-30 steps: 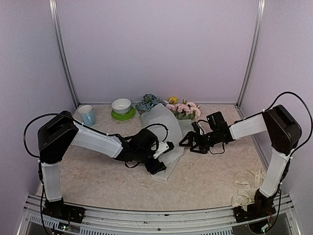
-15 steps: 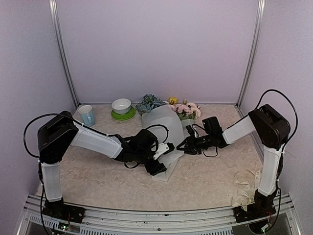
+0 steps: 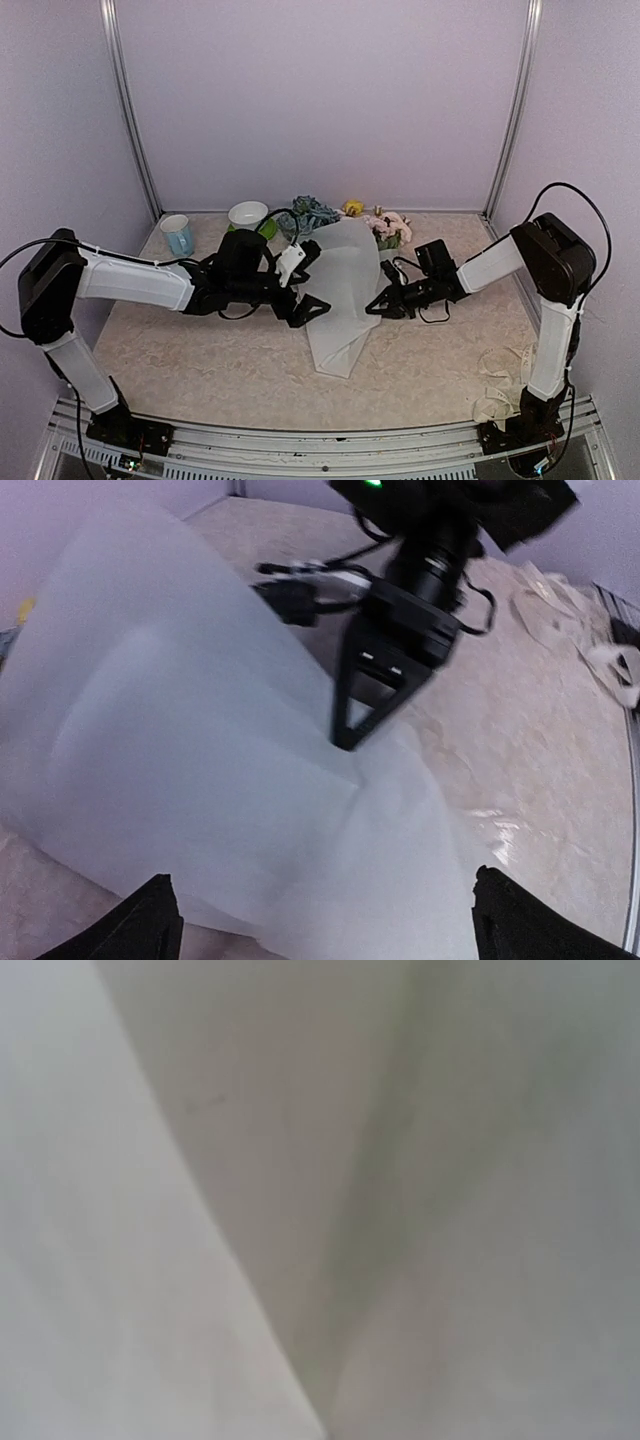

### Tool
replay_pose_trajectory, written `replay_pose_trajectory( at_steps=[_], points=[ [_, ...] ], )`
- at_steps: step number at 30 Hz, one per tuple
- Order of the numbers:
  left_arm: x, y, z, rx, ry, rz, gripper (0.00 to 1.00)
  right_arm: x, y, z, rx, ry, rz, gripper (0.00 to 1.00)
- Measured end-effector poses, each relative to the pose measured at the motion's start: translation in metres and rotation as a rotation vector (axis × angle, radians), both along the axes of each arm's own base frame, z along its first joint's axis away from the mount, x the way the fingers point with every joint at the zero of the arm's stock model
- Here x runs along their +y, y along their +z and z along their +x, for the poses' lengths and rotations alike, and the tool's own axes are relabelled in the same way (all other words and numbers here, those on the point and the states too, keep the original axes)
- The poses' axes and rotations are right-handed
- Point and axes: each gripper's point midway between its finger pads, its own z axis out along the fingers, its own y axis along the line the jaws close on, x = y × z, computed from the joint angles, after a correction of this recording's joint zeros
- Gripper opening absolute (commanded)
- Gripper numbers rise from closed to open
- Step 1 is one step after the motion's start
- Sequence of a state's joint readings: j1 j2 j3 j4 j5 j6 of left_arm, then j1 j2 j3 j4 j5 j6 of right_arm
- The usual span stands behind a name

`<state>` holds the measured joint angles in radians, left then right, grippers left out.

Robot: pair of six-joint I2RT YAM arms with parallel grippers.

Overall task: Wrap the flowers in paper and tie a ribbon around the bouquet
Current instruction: Adjust the folded bouquet at the center of the board.

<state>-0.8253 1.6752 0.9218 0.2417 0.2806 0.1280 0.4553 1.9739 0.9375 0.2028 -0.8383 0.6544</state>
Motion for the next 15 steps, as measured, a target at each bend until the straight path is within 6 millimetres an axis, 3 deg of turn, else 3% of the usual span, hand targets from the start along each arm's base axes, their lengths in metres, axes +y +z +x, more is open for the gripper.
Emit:
replay_pose_trajectory(
  at_steps=[3, 5, 9, 15],
  points=[
    [0.019, 0.01, 0.057, -0.006, 0.174, -0.026, 0.81, -0.003, 0.0, -0.008, 0.002, 0.034, -0.016, 0.0],
    [0.021, 0.009, 0.088, -0.018, 0.256, -0.018, 0.76, -0.006, -0.001, -0.017, 0.006, 0.063, -0.033, 0.0],
    [0.007, 0.001, 0.109, -0.026, 0.289, 0.005, 0.61, -0.014, -0.001, -0.034, 0.007, 0.114, -0.065, 0.0],
    [-0.015, -0.026, 0.14, -0.018, 0.326, 0.072, 0.59, -0.025, -0.003, -0.061, 0.047, 0.157, -0.09, 0.0]
  ],
)
